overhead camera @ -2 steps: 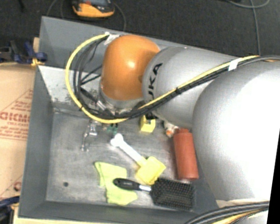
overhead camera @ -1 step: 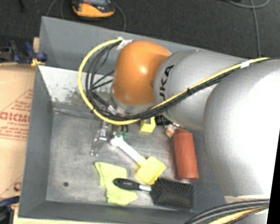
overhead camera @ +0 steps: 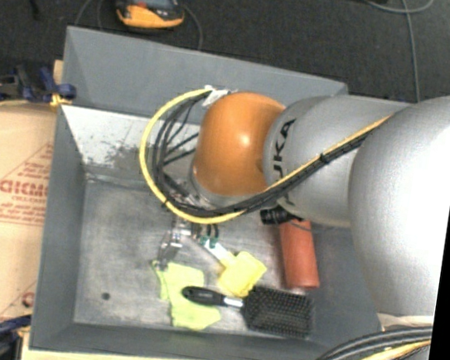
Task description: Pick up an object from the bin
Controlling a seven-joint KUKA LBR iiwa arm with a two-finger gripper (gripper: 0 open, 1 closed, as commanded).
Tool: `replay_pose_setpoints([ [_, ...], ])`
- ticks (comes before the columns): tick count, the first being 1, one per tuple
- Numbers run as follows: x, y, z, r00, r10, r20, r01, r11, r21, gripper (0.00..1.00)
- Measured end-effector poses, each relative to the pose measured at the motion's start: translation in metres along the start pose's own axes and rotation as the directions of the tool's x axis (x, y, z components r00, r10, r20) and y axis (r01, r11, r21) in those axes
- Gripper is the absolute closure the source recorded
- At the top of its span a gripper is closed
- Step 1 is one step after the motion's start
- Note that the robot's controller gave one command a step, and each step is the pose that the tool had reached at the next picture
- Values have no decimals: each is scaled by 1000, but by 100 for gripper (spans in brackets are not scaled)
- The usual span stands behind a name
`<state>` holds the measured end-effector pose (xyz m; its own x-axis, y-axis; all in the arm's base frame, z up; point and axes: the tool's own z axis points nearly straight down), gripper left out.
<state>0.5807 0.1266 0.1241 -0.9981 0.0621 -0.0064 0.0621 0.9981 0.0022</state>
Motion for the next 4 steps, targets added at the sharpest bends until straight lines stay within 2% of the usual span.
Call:
replay_pose_setpoints([
  [1,36,-10,23,992,-126,-3,126,992,2,0],
  [2,57,-42,30,936,-352,-6,352,936,-1,0],
  [3,8,-83,49,999,45,-5,-45,999,-1,100],
  [4,8,-83,49,999,46,-5,-46,999,-2,100],
])
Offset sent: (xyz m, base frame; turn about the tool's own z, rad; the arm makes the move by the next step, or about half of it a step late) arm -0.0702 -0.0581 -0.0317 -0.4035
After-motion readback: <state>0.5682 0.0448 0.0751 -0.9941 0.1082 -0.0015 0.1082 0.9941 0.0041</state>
